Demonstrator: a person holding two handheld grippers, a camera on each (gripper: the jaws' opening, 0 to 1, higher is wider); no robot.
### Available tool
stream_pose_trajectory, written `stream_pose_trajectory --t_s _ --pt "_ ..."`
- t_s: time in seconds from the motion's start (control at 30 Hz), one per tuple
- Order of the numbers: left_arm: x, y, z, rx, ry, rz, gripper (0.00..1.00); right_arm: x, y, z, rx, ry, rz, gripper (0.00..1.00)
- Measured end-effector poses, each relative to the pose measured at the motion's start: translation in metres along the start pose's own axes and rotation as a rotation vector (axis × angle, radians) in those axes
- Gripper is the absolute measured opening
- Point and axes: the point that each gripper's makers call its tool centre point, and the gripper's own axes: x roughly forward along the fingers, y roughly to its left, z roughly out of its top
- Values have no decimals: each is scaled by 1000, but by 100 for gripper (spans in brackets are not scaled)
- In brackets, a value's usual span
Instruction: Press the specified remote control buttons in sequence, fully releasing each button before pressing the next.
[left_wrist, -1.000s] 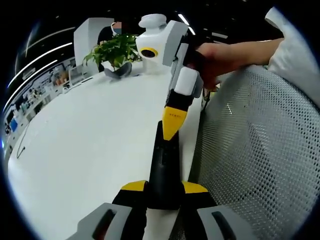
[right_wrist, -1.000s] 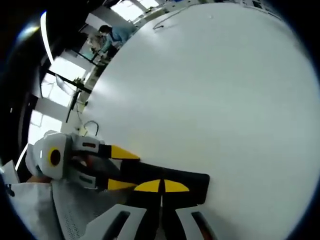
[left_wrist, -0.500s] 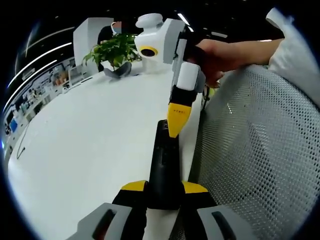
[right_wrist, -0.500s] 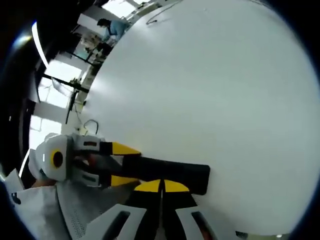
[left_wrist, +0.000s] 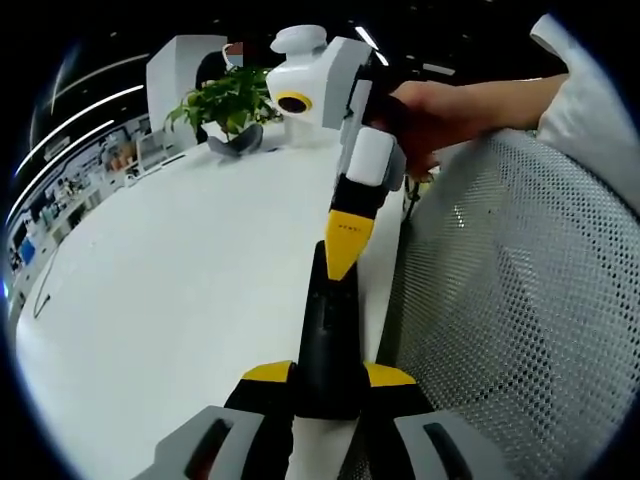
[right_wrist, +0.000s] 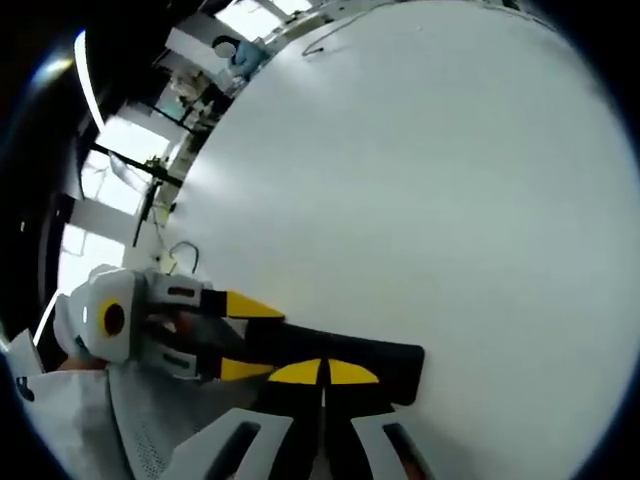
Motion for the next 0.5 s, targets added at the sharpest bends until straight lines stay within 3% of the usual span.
stream_pose_trajectory --t_s 0.27,0.5 --pt "0 0 0 0 -1 0 24 0 -1 0 -2 -8 0 0" --pt "0 0 1 0 -2 -2 24 0 -4 1 62 -14 17 0"
